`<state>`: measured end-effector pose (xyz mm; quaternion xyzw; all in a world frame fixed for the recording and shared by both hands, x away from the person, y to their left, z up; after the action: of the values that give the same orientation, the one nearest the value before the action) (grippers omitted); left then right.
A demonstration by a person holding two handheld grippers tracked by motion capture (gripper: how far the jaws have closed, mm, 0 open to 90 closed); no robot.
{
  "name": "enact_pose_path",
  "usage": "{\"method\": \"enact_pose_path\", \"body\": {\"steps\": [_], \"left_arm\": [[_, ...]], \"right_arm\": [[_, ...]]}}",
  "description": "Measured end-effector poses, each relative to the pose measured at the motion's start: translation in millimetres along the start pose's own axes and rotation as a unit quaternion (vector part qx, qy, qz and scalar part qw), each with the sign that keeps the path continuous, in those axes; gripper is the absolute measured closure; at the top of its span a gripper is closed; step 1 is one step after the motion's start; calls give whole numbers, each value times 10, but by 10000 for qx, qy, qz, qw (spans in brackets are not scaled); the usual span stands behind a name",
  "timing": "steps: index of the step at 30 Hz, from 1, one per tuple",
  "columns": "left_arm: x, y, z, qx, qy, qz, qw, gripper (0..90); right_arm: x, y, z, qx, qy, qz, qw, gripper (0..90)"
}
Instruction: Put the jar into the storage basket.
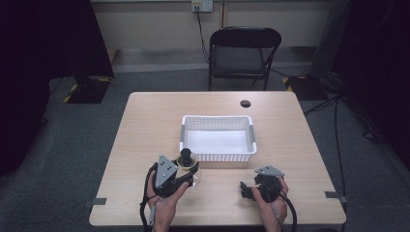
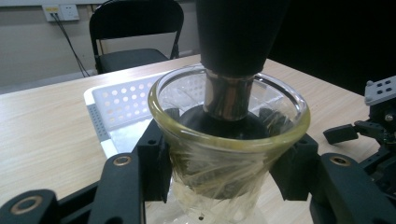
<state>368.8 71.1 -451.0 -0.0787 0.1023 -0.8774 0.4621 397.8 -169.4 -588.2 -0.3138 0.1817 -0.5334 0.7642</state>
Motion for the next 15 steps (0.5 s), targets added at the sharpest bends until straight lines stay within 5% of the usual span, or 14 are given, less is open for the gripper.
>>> {"method": "enact_pose_path", "body": {"steps": [15], "left_arm": [[57, 60, 258, 23, 78, -135, 9999, 475]], "right_arm": [[0, 0, 0, 1, 1, 1, 10000, 0]]}}
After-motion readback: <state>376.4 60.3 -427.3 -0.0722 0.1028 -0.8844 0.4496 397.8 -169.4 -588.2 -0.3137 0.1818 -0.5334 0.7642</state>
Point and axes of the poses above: each handheld gripper's, and its own axes: y roughly forward along the jaws, z roughly out of its top, x roughly to its right, the point moved 9 cm from there along y, roughly forward along the jaws, and after that the axes turned 3 degrees about -y, right-handed, at the moved point
